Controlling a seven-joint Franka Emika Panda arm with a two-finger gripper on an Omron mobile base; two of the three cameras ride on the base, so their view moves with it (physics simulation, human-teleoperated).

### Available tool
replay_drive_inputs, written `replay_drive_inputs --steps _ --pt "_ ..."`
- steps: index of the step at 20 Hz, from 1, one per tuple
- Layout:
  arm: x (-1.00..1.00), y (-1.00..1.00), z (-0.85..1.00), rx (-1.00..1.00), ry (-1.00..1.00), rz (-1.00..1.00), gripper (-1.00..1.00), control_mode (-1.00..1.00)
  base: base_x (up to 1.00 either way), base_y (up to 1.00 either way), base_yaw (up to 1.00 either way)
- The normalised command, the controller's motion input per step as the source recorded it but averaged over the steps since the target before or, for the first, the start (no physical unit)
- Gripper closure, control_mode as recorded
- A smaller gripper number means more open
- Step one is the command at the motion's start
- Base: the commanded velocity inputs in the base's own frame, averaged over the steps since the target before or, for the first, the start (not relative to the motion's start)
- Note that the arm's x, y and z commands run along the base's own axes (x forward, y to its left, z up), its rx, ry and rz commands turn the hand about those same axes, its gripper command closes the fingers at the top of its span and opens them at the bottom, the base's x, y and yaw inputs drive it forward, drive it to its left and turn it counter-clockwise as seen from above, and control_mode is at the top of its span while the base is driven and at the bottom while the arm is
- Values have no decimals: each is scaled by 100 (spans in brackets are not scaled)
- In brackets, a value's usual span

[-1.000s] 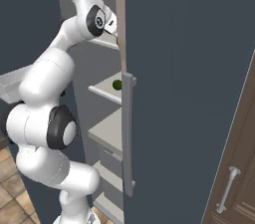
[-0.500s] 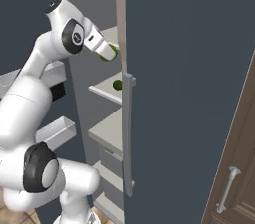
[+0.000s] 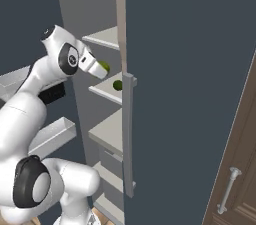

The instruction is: Take the limes from the highest rack and move them to the second highest rack where the broccoli and lime are located, to maximize freezer space. Close the freezer door after rearranging.

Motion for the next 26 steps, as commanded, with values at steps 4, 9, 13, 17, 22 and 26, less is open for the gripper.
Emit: replay_drive_inputs --steps 4,9,13,17,22,26 --pt "72 2 -70 0 0 0 100 -100 0 0 0" --pt "75 -1 -62 0 0 0 100 -100 0 0 0" --pt "62 -12 -52 0 0 0 100 -100 0 0 0" --pt "39 -38 -30 3 0 1 100 -100 0 0 0" --pt "47 -24 -40 2 0 5 100 -100 0 0 0" --pt "53 -9 -46 2 0 5 100 -100 0 0 0"
